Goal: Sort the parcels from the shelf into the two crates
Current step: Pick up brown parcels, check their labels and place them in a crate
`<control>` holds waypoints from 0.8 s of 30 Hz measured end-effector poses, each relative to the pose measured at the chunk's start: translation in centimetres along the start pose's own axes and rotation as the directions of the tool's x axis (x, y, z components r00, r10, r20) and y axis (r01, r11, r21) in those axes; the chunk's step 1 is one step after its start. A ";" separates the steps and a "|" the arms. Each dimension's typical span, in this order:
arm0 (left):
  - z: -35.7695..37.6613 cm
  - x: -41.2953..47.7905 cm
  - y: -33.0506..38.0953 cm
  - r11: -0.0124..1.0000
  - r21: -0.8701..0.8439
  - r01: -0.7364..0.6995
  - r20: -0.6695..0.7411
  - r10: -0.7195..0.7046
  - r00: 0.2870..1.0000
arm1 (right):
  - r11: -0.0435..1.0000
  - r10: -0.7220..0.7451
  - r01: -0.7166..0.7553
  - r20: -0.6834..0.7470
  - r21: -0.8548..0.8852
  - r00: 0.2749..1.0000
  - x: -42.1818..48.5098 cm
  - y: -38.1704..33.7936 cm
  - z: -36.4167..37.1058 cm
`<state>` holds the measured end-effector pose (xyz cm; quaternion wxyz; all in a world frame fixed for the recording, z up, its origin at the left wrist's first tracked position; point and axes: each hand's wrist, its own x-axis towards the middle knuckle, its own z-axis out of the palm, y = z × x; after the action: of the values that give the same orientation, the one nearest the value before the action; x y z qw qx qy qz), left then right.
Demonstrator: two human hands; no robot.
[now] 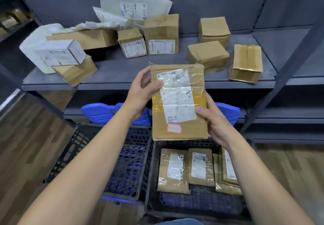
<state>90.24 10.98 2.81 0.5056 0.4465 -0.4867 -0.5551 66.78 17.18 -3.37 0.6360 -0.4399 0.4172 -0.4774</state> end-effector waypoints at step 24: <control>-2.8 -9.7 -8.5 0.903 0.391 0.180 0.053 -0.217 0.975 | 0.971 0.154 -0.195 -0.263 -0.140 0.953 -5.0 7.2 6.1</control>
<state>92.82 20.49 -5.94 0.3256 0.5571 -0.5613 -0.5182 73.35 24.22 -8.13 0.5796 -0.3886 0.5694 -0.4346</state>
